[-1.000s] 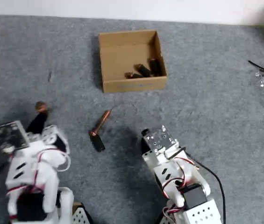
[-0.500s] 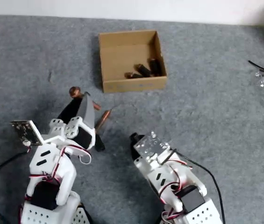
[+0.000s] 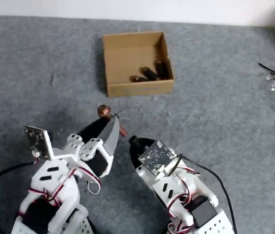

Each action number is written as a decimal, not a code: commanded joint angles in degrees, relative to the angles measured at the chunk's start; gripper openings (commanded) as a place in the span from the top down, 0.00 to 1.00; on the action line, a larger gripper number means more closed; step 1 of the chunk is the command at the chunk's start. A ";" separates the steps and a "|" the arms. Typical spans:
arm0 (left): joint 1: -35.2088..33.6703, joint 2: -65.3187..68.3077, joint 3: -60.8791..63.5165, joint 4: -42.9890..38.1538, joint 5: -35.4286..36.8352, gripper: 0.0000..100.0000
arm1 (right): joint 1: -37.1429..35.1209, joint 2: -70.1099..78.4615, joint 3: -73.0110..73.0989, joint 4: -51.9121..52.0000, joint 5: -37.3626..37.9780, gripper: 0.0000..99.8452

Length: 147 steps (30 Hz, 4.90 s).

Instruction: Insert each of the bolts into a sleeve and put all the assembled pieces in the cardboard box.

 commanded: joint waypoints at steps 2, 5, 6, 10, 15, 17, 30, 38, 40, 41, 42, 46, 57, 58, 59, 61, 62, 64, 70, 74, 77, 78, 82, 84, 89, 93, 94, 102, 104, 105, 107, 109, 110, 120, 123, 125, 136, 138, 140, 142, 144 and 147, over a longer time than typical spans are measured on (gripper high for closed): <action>1.27 -0.13 -3.03 0.18 0.18 0.99 | -3.30 -0.92 -3.56 0.40 -0.35 0.99; 1.27 -0.13 -1.01 0.09 0.18 0.99 | -5.05 -0.92 -3.56 0.40 -0.35 0.99; 1.27 -0.13 -0.13 0.09 0.18 0.99 | -5.14 -0.92 -3.56 0.40 -0.35 0.99; 1.27 -0.13 2.68 -0.18 0.26 0.99 | -5.14 -0.92 -3.56 0.04 -0.35 0.99; 1.36 -0.13 4.09 -0.88 0.35 0.99 | -4.79 -0.92 -3.56 0.04 -0.35 0.99; 1.36 -0.13 4.53 -0.79 0.35 0.99 | -4.79 -0.92 -3.56 0.04 -0.35 0.99; 1.36 -0.13 6.37 -0.70 6.24 0.99 | -4.70 -0.92 -5.67 -0.04 -0.44 0.99; 4.70 -0.13 9.63 -0.79 6.42 0.99 | -4.70 -0.92 -5.41 -0.92 -0.44 0.99; 7.43 -0.13 9.80 -0.70 6.42 0.99 | -4.70 -0.92 -5.32 -2.77 -0.44 0.99; 8.40 -0.13 9.80 -0.70 6.42 0.99 | -4.62 -0.92 -5.32 -3.21 -0.44 0.99; 9.10 -0.13 9.80 -0.62 6.42 0.99 | -4.62 -0.92 -5.23 -3.30 -0.44 0.99; 9.36 -0.13 9.80 -0.62 6.42 0.99 | -4.62 -0.92 -5.32 -3.30 -0.44 0.99; 9.27 -0.13 11.91 -0.53 6.42 0.99 | -4.62 -0.92 -5.58 -3.30 -0.44 0.99; 9.27 -0.13 12.44 -0.79 6.33 0.99 | -4.62 -0.92 -5.67 -3.38 -0.53 0.99; 9.27 -0.13 12.53 -0.79 6.24 0.99 | -4.62 -0.92 -5.67 -3.38 -0.53 0.99; 9.27 -0.13 12.53 -0.79 6.07 0.99 | -4.62 -0.92 -5.67 -3.56 -0.44 0.99; 9.27 -0.13 12.62 -0.79 6.07 0.99 | -4.62 -0.92 -5.67 -3.56 -0.44 0.99; 9.27 -0.13 12.70 -0.79 6.07 0.99 | -4.62 -0.92 -5.67 -3.56 -0.53 0.99; 7.60 -0.13 12.88 -0.53 5.98 0.86 | -4.53 -0.92 -5.32 -3.56 -0.62 0.99; 6.90 0.22 13.93 -0.26 6.07 0.60 | -1.89 -0.92 -5.67 -3.56 -0.70 0.99; 6.64 -0.04 14.46 -0.18 6.33 0.53 | -0.04 -0.92 -5.41 -3.56 -0.79 0.99; 6.46 -0.13 14.29 -0.26 6.42 0.54 | 0.04 -0.92 -5.32 -3.56 -0.79 0.99; 5.76 -0.13 14.29 -0.35 6.42 0.60 | 0.31 -0.92 -5.05 -3.30 -0.79 0.99; 3.38 -0.13 14.29 -0.35 6.42 0.61 | 0.31 -0.92 -5.05 -3.30 -0.79 0.99; -4.70 -0.13 14.29 -4.04 9.76 0.63 | 0.48 -0.92 -4.62 -3.21 -0.70 0.99; -10.59 -0.13 14.20 -5.98 12.13 0.63 | 3.21 -0.92 -2.24 -3.56 -0.44 0.99; -11.91 -0.13 14.20 -6.51 12.40 0.63 | 3.82 -0.92 -2.24 -3.56 -0.44 0.99; -22.46 -0.13 14.64 -8.97 17.67 0.66 | 4.88 -0.92 -0.84 -3.65 -0.70 0.99; -22.46 -0.13 14.73 -8.97 15.30 0.74 | 4.88 -0.92 0.13 -5.23 -0.70 0.99; -22.46 -0.13 14.81 -8.97 13.54 0.79 | 4.97 -0.92 0.92 -6.37 -0.70 0.99; -22.73 -0.13 14.90 -8.97 9.76 0.92 | 5.49 -0.92 2.59 -8.66 -0.44 0.99; -22.73 -0.13 14.90 -8.79 5.63 1.00 | 7.34 -0.84 3.82 -10.68 -0.70 0.99; -22.73 -0.13 15.34 -8.79 4.22 0.97 | 8.31 -0.84 4.26 -11.74 -0.70 0.99; -22.64 0.31 17.45 -8.62 -6.42 0.99 | 11.74 -0.84 10.42 -18.86 -0.70 0.99; -22.64 0.13 18.86 -6.95 -21.54 0.99 | 11.74 -0.84 12.09 -20.62 -0.70 0.99; -22.64 0.31 19.47 -6.24 -30.68 0.99 | 11.74 -0.84 12.53 -20.70 -0.70 0.99; -22.73 -0.13 22.11 -7.56 -36.40 0.99 | 17.71 -0.66 12.62 -20.88 -0.53 0.99; -22.73 -0.13 22.11 -7.65 -36.40 0.99 | 17.71 -0.31 12.70 -24.31 -0.44 0.99; -22.73 -0.13 22.11 -7.74 -36.31 0.99 | 17.71 -0.22 12.53 -26.77 -0.44 0.99; -22.73 -0.13 22.11 -7.74 -36.31 0.99 | 17.71 -0.22 12.18 -26.59 -0.44 0.99; -22.73 -0.13 22.11 -7.74 -36.40 0.99 | 17.71 -0.22 12.00 -26.86 -0.44 0.99; -22.73 -0.13 22.46 -7.82 -36.40 0.99 | 17.80 -0.13 8.31 -26.86 -0.44 0.99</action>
